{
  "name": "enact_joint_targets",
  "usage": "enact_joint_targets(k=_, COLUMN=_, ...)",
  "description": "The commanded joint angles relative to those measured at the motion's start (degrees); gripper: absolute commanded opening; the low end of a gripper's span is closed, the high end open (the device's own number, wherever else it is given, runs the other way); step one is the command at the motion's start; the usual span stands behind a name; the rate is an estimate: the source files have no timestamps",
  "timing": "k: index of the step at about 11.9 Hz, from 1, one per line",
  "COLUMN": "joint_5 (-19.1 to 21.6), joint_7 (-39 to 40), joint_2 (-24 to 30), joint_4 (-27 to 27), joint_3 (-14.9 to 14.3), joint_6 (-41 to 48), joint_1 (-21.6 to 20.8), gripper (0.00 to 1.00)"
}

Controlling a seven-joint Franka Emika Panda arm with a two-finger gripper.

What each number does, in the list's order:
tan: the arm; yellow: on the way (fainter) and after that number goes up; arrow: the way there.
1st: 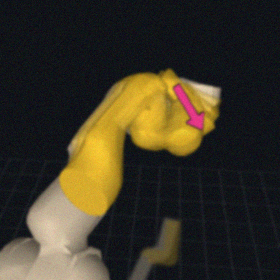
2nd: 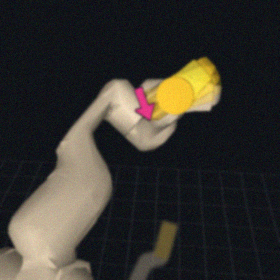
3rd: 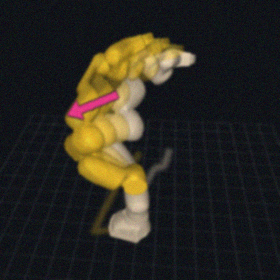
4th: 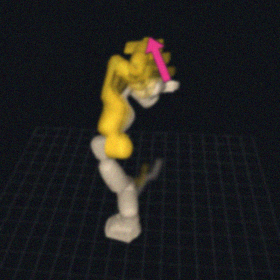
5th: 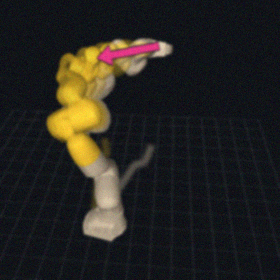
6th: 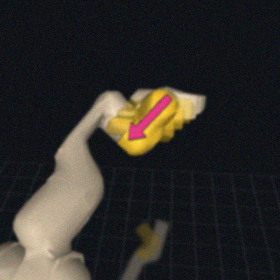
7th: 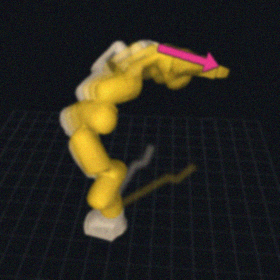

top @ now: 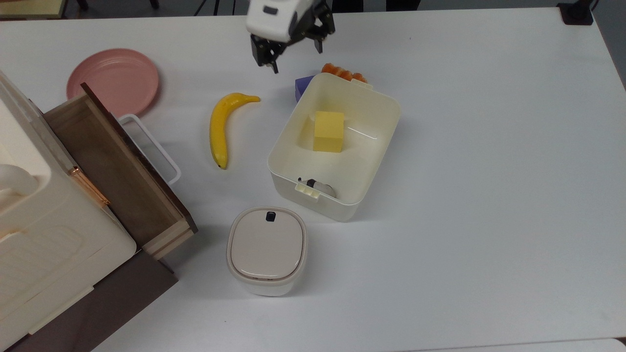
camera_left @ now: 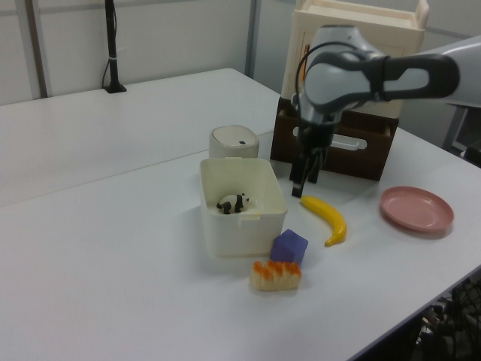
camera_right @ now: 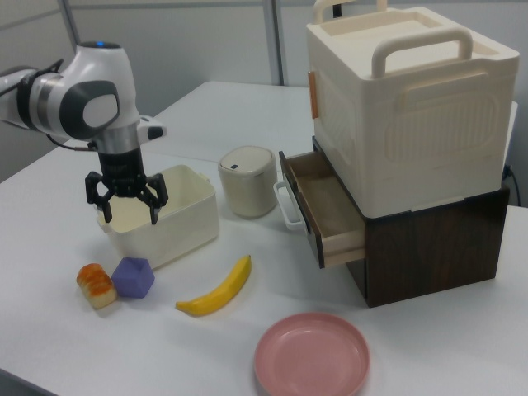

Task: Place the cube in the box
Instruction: 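Lower the open gripper beside the bin over the purple cube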

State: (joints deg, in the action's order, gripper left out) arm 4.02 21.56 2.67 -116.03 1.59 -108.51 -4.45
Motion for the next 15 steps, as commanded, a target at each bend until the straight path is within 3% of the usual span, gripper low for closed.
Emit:
enact_joint_targets(k=1, joint_5=-2.16, joint_7=-4.67, joint_2=-3.36, joint_4=-0.6, joint_3=1.39, joint_6=-2.05, joint_1=-1.26, gripper=1.0)
enact_joint_targets(k=6, joint_5=-3.93, joint_7=-5.3, joint_2=0.49, joint_4=-6.65, joint_3=1.4, joint_6=-5.57, joint_1=-3.37, gripper=1.0)
enact_joint_targets(k=11, joint_5=-3.93, joint_7=-5.56, joint_2=6.64, joint_4=-12.98, joint_3=1.31, joint_6=-9.53, joint_1=-2.85, gripper=1.0)
enact_joint_targets(k=15, joint_5=-3.93, joint_7=-5.56, joint_2=6.21, joint_4=-13.34, joint_3=1.31, joint_6=-9.79, joint_1=-2.67, gripper=1.0)
